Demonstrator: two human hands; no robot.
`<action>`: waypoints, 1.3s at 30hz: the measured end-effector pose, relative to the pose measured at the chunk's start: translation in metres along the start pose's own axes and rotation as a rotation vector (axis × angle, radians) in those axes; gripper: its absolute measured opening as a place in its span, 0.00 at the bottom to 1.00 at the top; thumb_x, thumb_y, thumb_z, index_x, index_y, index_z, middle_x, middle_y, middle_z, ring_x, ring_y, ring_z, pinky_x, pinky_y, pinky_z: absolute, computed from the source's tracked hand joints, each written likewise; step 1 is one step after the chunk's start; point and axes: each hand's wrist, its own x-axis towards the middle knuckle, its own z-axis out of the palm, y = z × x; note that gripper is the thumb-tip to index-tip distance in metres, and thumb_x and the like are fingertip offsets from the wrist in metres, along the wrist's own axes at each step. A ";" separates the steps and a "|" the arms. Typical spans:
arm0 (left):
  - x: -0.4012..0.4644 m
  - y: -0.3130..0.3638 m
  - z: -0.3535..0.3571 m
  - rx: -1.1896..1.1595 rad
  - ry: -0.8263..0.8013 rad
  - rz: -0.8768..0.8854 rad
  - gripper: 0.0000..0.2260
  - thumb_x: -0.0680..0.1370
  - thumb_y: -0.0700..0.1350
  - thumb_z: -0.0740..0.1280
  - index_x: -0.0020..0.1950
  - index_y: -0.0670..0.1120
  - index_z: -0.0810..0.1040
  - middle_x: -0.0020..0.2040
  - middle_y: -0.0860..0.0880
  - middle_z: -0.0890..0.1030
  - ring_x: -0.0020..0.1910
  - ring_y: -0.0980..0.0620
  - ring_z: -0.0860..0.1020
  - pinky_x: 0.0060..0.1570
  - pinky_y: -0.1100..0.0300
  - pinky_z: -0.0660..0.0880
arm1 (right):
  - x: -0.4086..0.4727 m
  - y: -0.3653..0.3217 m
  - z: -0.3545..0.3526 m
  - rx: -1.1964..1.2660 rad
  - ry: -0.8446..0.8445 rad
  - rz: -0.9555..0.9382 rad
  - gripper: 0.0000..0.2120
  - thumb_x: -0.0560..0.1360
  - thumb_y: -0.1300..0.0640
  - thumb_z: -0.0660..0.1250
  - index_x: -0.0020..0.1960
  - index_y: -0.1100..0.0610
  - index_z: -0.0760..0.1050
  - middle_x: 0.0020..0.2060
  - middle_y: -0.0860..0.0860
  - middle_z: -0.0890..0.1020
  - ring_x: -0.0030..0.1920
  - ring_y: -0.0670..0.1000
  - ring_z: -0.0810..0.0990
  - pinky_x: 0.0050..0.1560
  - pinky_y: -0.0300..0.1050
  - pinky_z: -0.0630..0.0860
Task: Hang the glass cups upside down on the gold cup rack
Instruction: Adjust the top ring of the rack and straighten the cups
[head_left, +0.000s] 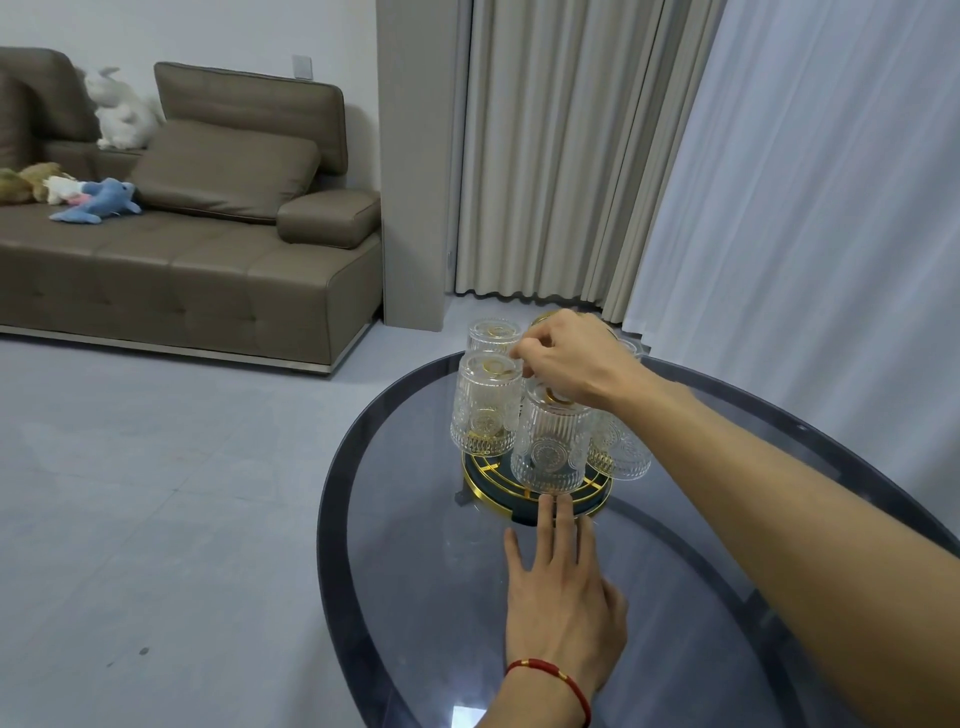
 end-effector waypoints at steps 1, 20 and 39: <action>0.000 0.000 0.000 -0.005 0.000 -0.001 0.29 0.81 0.53 0.53 0.81 0.45 0.54 0.83 0.44 0.43 0.78 0.46 0.32 0.75 0.31 0.42 | 0.000 -0.001 0.001 -0.009 0.011 -0.011 0.19 0.78 0.55 0.59 0.51 0.68 0.84 0.43 0.63 0.87 0.45 0.64 0.85 0.46 0.58 0.83; 0.001 0.000 0.000 -0.004 -0.017 0.001 0.30 0.80 0.53 0.52 0.81 0.46 0.53 0.83 0.45 0.42 0.79 0.47 0.32 0.75 0.32 0.42 | -0.002 0.002 0.001 -0.040 -0.051 -0.025 0.18 0.80 0.57 0.59 0.51 0.67 0.84 0.48 0.61 0.88 0.48 0.59 0.85 0.50 0.56 0.81; -0.003 -0.001 -0.003 -0.006 0.015 0.014 0.30 0.79 0.53 0.52 0.80 0.45 0.55 0.83 0.43 0.47 0.81 0.44 0.38 0.75 0.30 0.43 | -0.052 0.035 -0.021 -0.298 -0.220 -0.190 0.40 0.71 0.32 0.71 0.76 0.52 0.68 0.70 0.50 0.77 0.70 0.52 0.73 0.73 0.61 0.66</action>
